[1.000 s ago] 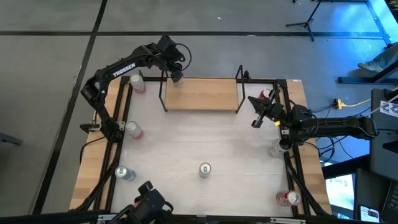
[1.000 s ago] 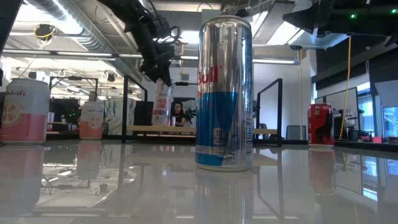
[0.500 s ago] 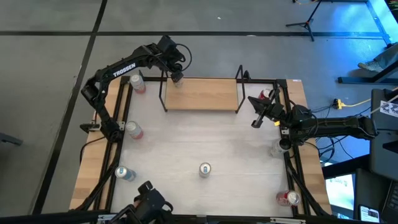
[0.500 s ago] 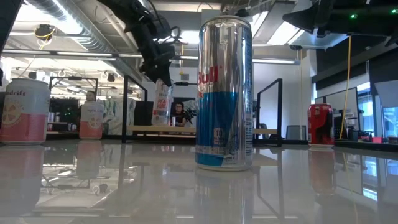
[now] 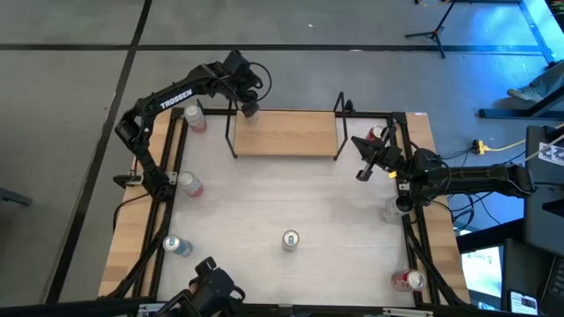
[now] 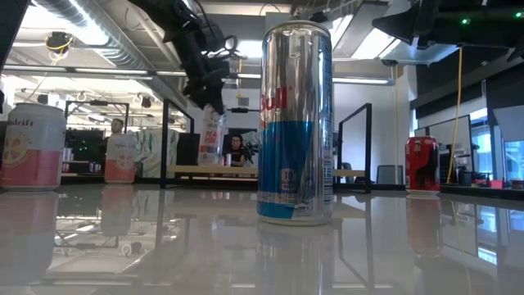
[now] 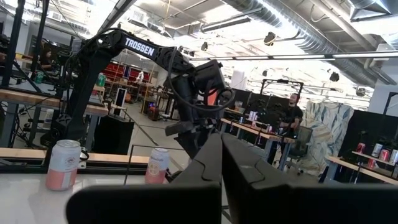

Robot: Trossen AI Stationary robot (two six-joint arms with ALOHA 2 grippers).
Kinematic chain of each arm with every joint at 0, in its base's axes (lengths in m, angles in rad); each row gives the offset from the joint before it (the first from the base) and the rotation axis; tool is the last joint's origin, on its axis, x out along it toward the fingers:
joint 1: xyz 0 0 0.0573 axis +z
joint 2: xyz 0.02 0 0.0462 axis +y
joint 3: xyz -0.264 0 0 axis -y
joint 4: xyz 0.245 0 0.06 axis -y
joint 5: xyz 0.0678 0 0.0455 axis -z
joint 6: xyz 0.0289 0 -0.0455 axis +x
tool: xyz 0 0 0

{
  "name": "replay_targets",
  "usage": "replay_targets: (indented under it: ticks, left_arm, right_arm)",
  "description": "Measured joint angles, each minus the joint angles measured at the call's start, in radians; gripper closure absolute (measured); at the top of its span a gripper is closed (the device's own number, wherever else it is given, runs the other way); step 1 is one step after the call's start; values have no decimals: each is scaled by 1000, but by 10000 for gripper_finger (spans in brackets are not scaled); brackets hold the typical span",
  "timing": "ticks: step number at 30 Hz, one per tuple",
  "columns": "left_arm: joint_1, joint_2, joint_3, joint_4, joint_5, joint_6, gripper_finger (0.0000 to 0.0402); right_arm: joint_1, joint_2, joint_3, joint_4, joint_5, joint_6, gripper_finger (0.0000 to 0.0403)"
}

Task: Place canned beverage on shelf
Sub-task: Put the top white-pink soda can on the shelf, then put the white-pink soda can on the shelf aligned with the other white-pink soda can

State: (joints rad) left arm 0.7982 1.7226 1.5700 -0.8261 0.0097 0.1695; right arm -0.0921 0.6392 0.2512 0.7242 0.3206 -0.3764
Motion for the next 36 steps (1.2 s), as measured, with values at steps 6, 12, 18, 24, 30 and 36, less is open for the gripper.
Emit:
replay_targets:
  ticks: [6, 12, 18, 24, 30, 36]
  left_arm:
    - [0, 0, 0, -8, -2, 7, 136]
    - [0, 0, 0, -9, -22, 25, 120]
    - [0, 0, 0, -8, -26, 27, 74]
    - [-5, -1, 0, -9, -70, 27, 68]
    - [-29, -9, 1, -12, -109, 73, 67]
    - [-54, -42, 1, -10, -146, 81, 69]
  right_arm:
    - [0, 0, 0, 0, 0, 0, 402]
    - [0, 0, 0, 0, 0, 0, 402]
    - [0, 0, 0, 0, 0, 0, 402]
    - [0, 0, 0, 0, 0, 0, 402]
    - [0, 0, 0, 0, 0, 0, 402]
    - [0, 0, 0, 0, 0, 0, 402]
